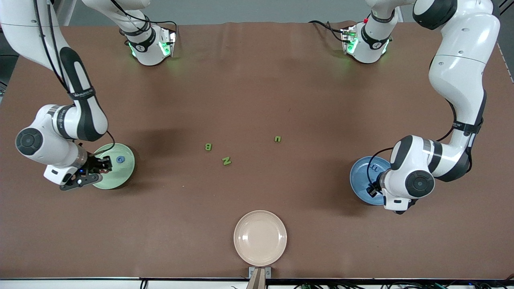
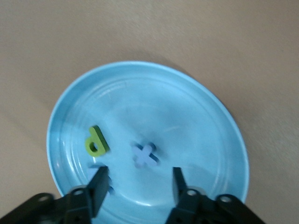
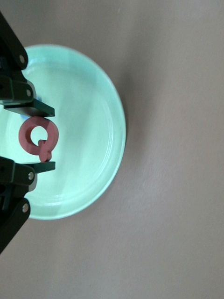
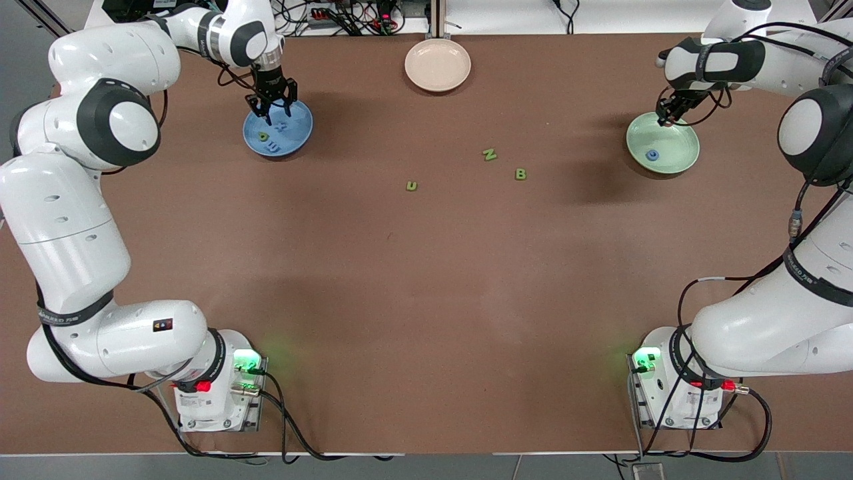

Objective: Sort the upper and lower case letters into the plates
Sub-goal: 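Drop the x in the blue plate while the right gripper drops the Q, then grasp the green n with the left gripper while the right gripper grasps the Z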

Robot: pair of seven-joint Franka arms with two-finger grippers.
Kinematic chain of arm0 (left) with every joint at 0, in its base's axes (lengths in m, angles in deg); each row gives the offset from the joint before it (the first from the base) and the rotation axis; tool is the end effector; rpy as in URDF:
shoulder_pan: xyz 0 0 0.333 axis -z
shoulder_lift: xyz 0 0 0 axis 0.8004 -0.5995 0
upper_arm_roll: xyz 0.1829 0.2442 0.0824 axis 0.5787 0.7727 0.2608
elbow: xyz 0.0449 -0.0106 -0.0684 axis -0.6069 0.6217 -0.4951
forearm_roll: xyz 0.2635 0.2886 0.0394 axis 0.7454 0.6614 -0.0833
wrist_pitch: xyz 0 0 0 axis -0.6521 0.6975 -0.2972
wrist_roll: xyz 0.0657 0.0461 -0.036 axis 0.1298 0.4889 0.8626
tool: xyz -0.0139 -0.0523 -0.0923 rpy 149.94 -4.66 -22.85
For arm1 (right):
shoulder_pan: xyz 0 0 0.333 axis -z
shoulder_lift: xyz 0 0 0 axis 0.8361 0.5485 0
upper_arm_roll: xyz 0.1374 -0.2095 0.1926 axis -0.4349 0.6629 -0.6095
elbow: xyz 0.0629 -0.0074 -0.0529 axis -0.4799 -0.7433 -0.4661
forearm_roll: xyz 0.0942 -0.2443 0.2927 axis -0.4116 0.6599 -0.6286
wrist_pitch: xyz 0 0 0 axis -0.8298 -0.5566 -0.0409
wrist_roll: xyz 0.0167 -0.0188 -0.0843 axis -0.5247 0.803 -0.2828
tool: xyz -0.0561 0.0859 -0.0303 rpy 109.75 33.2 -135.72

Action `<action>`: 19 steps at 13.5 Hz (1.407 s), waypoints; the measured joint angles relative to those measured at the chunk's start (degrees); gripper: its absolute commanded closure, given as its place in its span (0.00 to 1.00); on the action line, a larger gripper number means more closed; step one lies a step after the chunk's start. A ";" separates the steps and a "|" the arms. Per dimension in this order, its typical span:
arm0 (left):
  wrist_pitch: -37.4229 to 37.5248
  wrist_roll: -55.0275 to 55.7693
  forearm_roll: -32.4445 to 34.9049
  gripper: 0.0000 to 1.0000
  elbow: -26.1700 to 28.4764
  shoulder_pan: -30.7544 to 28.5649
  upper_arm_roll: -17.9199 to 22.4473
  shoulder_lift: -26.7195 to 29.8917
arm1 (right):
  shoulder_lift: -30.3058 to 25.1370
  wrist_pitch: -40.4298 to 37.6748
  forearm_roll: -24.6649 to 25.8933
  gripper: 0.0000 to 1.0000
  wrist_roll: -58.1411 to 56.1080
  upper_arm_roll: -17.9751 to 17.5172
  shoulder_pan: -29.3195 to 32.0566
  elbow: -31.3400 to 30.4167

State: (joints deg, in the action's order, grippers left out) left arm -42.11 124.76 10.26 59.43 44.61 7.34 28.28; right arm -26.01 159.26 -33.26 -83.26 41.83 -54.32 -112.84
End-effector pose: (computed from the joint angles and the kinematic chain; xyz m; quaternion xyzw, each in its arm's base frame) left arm 0.6896 -0.1066 0.2159 -0.9326 -0.3425 0.0752 0.0859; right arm 0.6152 -0.0865 0.2447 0.9868 0.1596 -0.0134 0.0229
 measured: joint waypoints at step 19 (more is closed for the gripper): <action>-15.00 59.85 6.37 0.28 18.72 14.68 -17.22 1.10 | -8.44 -13.24 -0.18 0.01 24.82 -3.06 -13.94 -0.71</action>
State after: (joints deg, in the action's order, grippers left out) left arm -57.11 184.61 16.63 78.16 59.29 -9.88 29.38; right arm -34.45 146.02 -33.44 -58.44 38.77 -68.26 -113.55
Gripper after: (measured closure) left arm 0.198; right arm 0.004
